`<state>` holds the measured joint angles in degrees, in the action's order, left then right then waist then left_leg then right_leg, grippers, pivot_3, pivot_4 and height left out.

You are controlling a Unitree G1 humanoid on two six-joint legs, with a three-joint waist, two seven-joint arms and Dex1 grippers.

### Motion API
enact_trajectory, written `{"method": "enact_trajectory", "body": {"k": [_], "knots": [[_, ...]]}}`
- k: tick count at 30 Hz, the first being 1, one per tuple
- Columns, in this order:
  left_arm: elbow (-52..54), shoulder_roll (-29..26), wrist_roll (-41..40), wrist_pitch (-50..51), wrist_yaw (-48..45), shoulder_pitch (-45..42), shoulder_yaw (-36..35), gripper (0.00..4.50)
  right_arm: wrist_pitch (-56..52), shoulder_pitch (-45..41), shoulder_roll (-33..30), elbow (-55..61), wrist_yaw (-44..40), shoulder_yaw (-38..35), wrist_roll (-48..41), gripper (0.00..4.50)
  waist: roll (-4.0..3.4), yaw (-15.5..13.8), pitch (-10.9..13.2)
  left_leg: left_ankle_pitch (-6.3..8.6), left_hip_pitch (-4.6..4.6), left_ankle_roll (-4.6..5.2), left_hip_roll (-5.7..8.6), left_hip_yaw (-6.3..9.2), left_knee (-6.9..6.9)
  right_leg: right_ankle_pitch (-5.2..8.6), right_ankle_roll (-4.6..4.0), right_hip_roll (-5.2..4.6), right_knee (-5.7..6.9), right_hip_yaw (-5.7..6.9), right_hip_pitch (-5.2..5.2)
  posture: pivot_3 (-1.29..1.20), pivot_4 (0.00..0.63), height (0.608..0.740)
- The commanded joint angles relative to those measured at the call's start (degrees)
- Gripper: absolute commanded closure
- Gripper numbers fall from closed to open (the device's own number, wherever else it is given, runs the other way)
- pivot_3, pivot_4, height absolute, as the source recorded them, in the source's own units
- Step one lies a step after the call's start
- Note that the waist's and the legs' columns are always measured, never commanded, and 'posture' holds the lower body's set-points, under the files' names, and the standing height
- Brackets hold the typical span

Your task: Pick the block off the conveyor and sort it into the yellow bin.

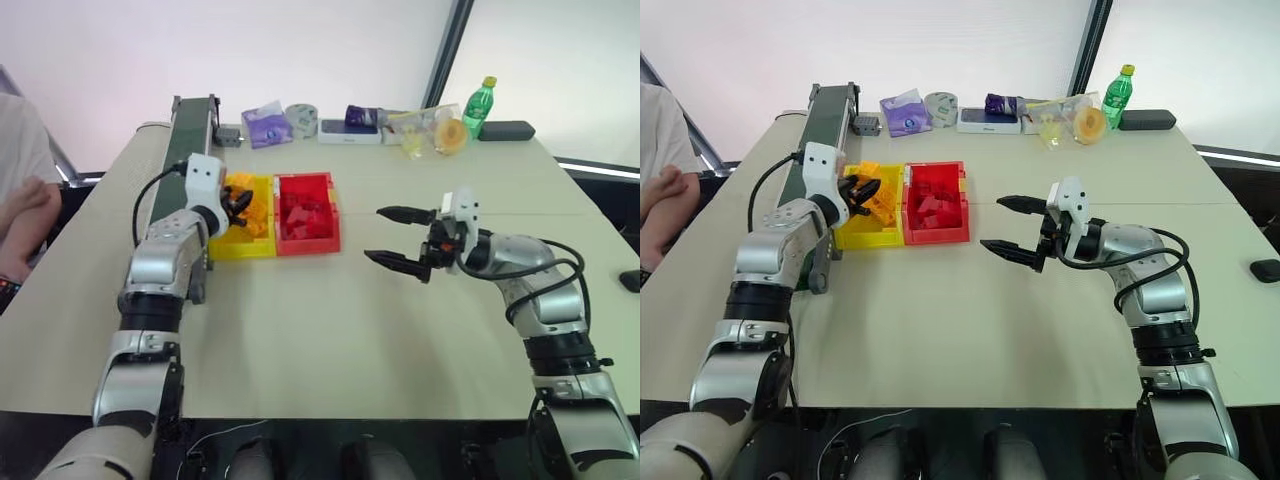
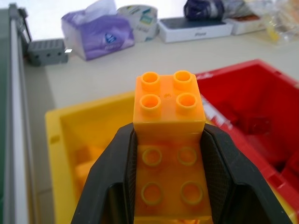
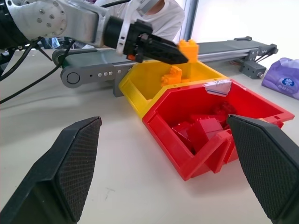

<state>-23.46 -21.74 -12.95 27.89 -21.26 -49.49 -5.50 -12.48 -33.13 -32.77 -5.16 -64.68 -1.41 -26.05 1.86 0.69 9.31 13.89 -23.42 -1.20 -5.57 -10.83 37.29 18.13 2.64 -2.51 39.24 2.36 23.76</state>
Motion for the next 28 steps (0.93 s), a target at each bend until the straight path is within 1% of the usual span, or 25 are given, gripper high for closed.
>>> {"method": "enact_trajectory", "body": {"k": [1, 2, 5, 6, 7, 10, 13, 15, 18, 21, 25, 28], "knots": [[-2.3, -0.5, 1.0, -1.2, 0.7, -1.9, -0.9, 2.15, 0.4, 0.3, -1.2, 2.9, 0.6, -2.6, -1.0, 0.0, 0.0, 0.1, 0.0, 0.0, 0.0, 0.0, 0.0, 0.0, 0.0, 0.0, 0.0, 0.0, 0.0, 0.0, 0.0, 0.0, 0.15, 0.74], [-2.8, -0.7, 1.0, -1.5, 0.8, -2.1, -1.0, 1.78, 0.3, 0.3, -1.2, 3.0, 0.7, -2.7, -1.1, 0.0, 0.0, 0.1, 0.0, 0.0, 0.0, 0.0, 0.0, 0.0, 0.0, 0.0, 0.0, 0.01, 0.0, 0.0, 0.0, 0.0, 0.15, 0.74], [-1.7, -0.5, 0.1, -2.2, 0.9, -2.3, -2.1, 0.28, 0.5, 0.4, -1.2, 2.9, 0.7, -2.7, -0.8, 0.0, 0.0, 0.2, 0.0, 0.0, 0.0, 0.0, -0.02, 0.0, -0.01, 0.0, 0.0, 0.03, 0.01, 0.0, 0.03, 0.0, 0.15, 0.74], [-0.5, -0.6, 0.3, -3.0, 0.6, -2.0, -1.8, 0.03, 0.4, 0.3, -1.1, 2.8, 0.7, -2.7, -0.7, 0.0, 0.0, 0.2, 0.0, 0.0, 0.0, 0.0, -0.02, 0.0, -0.01, 0.0, 0.0, 0.03, 0.01, 0.0, 0.03, 0.0, 0.15, 0.74], [0.5, -0.7, 0.7, -3.8, 0.4, -1.6, -1.5, 0.03, 0.4, 0.1, -1.0, 2.7, 0.7, -2.7, -0.7, 0.0, 0.0, 0.1, 0.0, 0.0, 0.0, 0.0, -0.02, -0.01, -0.01, 0.0, 0.0, 0.03, 0.0, 0.0, 0.03, 0.0, 0.15, 0.74], [6.2, -1.4, -1.1, -1.3, -0.4, 0.8, -2.6, 0.03, 0.7, -0.3, -0.7, 2.3, 0.6, -2.6, -0.5, 0.0, 0.0, 0.1, 0.0, 0.0, 0.0, 0.0, -0.02, -0.01, 0.0, 0.0, 0.0, 0.01, 0.0, 0.0, 0.02, 0.0, 0.15, 0.74], [14.5, -2.9, -2.8, 2.3, -0.8, 4.4, -3.7, 0.03, 0.9, -0.5, -0.6, 1.9, 0.5, -2.5, -0.4, 0.0, 0.0, 0.3, 0.0, 0.0, 0.0, 0.0, -0.03, -0.01, -0.01, 0.0, 0.0, 0.01, 0.01, -0.01, 0.02, 0.0, 0.15, 0.74], [21.8, -5.4, -5.5, 5.8, -3.1, 9.0, -5.4, 0.03, 1.0, -0.6, -0.5, 1.6, 0.3, -2.4, -0.4, 0.0, -0.01, 0.5, 0.0, 0.0, 0.0, -0.01, -0.05, 0.0, -0.01, 0.0, 0.0, 0.0, 0.01, -0.02, 0.02, 0.0, 0.15, 0.74], [29.9, -11.4, -5.0, 5.4, -6.8, 17.0, -6.3, 0.03, 1.2, -0.8, -0.7, 1.1, -0.2, -2.3, -0.2, 0.0, -0.02, 0.7, 0.0, -0.01, 0.02, -0.01, -0.09, -0.01, -0.05, 0.0, -0.01, 0.0, 0.01, -0.04, 0.05, 0.0, 0.15, 0.74], [35.9, -14.7, -9.5, 7.2, -10.0, 23.7, -11.1, 0.03, 1.6, -0.9, -0.9, 0.5, -0.9, -2.2, -0.1, 0.0, -0.02, 0.4, 0.0, -0.01, 0.02, -0.02, -0.14, -0.01, -0.06, 0.01, -0.01, -0.03, 0.02, -0.05, 0.06, 0.0, 0.15, 0.74], [41.3, -18.4, -13.4, 5.4, -14.9, 31.3, -17.0, 0.03, 1.9, -0.9, -1.0, 0.1, -1.3, -2.3, 0.0, 0.0, -0.02, -0.1, 0.0, 0.0, 0.02, 0.01, -0.12, 0.03, -0.02, 0.0, -0.01, -0.12, 0.01, -0.03, -0.02, 0.0, 0.15, 0.74], [44.1, -20.9, -16.8, 7.9, -16.6, 35.1, -21.5, 0.03, 1.9, -1.0, -1.1, 0.0, -1.5, -2.3, 0.0, 0.0, -0.02, 0.0, 0.0, 0.01, 0.02, 0.02, -0.11, 0.04, -0.01, 0.0, -0.01, -0.18, 0.01, -0.02, -0.03, 0.0, 0.15, 0.74]]}}
